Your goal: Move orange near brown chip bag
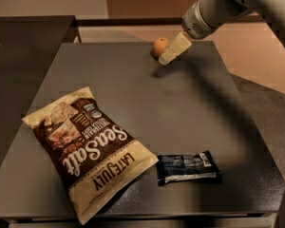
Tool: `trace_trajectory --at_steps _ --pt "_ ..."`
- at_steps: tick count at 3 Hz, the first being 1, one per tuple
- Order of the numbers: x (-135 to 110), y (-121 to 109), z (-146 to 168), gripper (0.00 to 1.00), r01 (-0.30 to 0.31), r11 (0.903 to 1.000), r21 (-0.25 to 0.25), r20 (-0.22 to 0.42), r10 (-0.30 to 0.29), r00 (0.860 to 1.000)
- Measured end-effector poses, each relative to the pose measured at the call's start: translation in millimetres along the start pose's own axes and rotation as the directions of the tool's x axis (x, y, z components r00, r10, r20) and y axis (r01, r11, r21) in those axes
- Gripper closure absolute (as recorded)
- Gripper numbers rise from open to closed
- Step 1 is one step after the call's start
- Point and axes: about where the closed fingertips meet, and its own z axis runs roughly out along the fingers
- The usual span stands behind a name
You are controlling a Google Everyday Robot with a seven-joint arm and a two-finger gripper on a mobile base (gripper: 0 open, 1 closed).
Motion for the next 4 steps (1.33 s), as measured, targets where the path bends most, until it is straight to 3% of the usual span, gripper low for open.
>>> trace_trajectory --at_steps 1,4 --pt "1.6 -5.7 22.3 0.00 -0.043 0.9989 0.019 0.024 0.042 0.999" --pt "9.7 -10.0 74.5 0.00 -0.125 0.9920 -0.012 0.018 0.125 0.992"
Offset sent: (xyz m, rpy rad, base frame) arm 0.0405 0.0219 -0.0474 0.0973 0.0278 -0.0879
